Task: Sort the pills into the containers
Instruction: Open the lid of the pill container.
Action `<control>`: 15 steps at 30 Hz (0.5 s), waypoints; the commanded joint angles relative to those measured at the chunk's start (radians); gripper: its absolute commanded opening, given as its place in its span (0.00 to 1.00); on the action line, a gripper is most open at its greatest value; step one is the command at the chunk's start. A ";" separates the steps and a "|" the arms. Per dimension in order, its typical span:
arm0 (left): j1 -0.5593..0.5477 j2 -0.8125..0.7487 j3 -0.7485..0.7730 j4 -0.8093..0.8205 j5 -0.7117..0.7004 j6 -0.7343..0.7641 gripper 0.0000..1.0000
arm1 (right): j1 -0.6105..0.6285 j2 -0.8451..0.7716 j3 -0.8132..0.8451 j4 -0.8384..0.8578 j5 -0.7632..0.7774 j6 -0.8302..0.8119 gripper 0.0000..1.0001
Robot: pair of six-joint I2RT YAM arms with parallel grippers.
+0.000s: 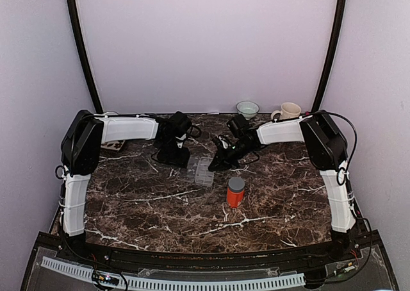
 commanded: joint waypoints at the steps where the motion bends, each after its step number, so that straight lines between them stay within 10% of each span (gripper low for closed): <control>1: 0.007 -0.043 0.000 -0.057 -0.049 0.005 0.68 | 0.000 0.009 -0.002 -0.065 0.066 -0.012 0.00; 15: 0.006 -0.063 0.051 -0.026 -0.020 0.013 0.68 | 0.000 -0.005 0.074 -0.123 0.102 -0.066 0.06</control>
